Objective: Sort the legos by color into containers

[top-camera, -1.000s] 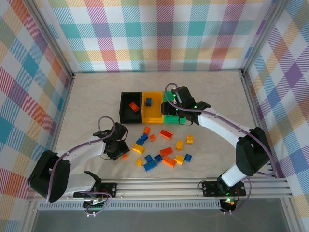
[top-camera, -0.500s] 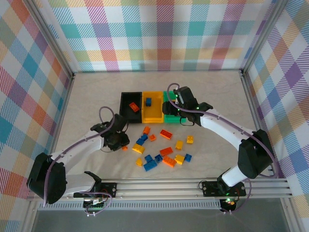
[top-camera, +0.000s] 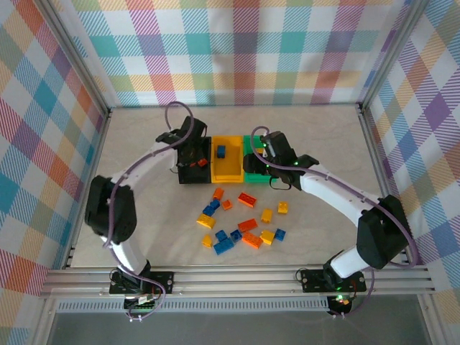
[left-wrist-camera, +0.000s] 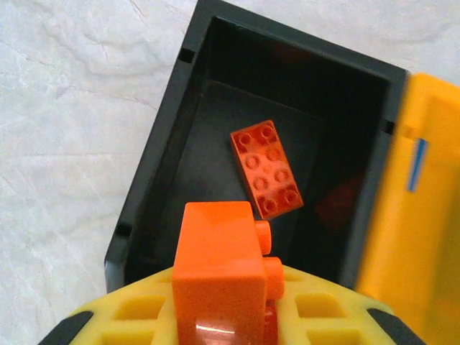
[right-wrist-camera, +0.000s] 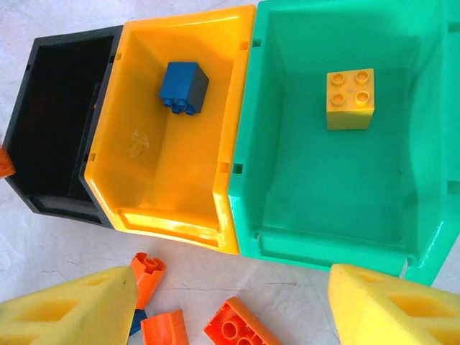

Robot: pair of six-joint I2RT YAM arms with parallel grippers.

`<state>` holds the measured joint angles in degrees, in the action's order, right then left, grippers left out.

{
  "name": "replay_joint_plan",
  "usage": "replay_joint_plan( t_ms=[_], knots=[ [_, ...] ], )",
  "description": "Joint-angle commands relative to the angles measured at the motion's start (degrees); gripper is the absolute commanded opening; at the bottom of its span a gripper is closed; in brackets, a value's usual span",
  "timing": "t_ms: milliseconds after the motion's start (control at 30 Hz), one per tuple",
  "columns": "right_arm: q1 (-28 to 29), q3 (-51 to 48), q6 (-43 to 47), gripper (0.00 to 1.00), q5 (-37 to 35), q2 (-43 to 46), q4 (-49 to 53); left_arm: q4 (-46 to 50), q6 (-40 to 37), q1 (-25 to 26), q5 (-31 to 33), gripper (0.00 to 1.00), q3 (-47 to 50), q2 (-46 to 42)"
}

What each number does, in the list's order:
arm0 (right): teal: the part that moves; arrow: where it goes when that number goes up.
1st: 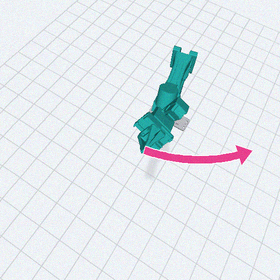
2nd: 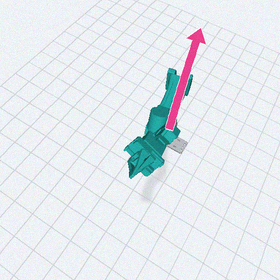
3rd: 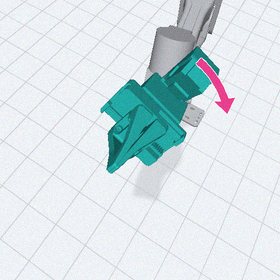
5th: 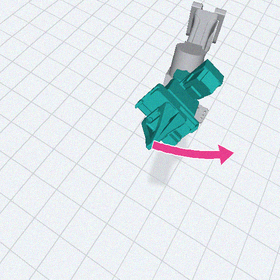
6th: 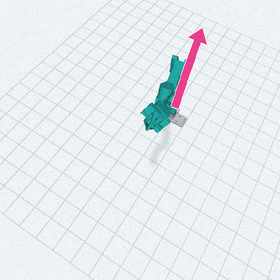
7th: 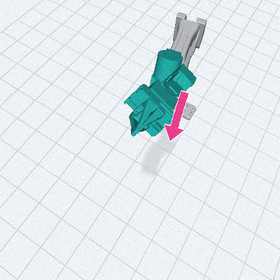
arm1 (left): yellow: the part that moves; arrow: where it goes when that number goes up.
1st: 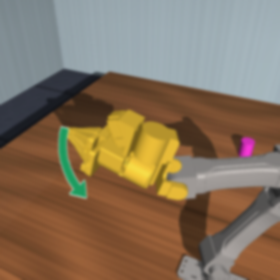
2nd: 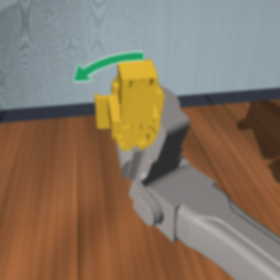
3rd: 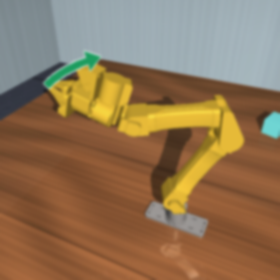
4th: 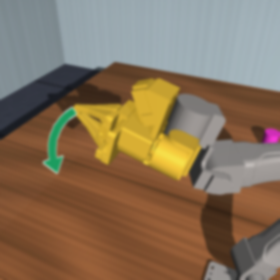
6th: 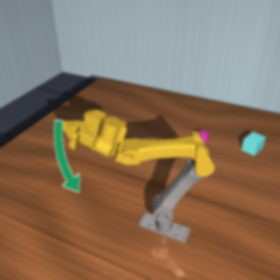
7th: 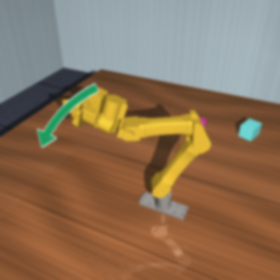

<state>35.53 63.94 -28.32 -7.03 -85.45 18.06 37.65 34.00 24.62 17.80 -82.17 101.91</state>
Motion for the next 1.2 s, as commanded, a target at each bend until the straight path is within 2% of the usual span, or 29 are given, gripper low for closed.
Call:
replay_joint_plan(
  t_ms=[0,167,300,367,467,633,700,867,1000,1167],
  knots=[
    [-0.37,-1.66,-1.21,0.71,0.34,2.6,0.35,2.5,-2.41,-0.71,3.63,0.11,-5.46,4.47],
    [-0.39,-2.89,-1.39,0.72,0.4,3.77,0.69,3.13,-2.52,-0.85,3.03,0.16,-8.53,9.13],
    [-0.38,-3.69,-1.57,0.74,0.43,4.8,0.88,3.14,-2.48,-0.81,2.56,0.47,-8.82,9.89],
    [-0.43,-3.69,-1.53,0.76,0.59,5.03,1.16,2.8,-2.54,-0.8,1.95,0.58,-8.64,9.21],
    [-0.46,-3.3,-1.17,0.77,0.61,5.1,2.12,1.91,-2.31,-0.8,0.91,0.71,-7.98,7.11],
    [-0.46,-3.21,-0.5,0.79,1.57,5.53,4.43,-0.65,-1.83,-0.84,-3.54,0.86,-4.92,0.32],
    [-0.46,-3.62,-0.97,0.79,1.6,5.71,6.45,-2.0,-1.26,-0.63,-6.93,0.99,-2.77,-3.19],
    [-0.44,-8.9,-3.7,0.78,-2.68,7.49,10.08,-8.47,1.81,0.5,-13.57,1.0,8.53,-13.89],
    [-1.68,-11.67,-5.11,0.78,-7.77,8.02,13.6,-15.08,7.02,-0.17,-18.08,1.0,21.66,-22.39],
    [-4.06,-15.14,-5.78,0.76,-5.36,5.8,13.01,-24.47,10.7,-0.37,-21.12,1.0,34.75,-31.16]
  ],
)
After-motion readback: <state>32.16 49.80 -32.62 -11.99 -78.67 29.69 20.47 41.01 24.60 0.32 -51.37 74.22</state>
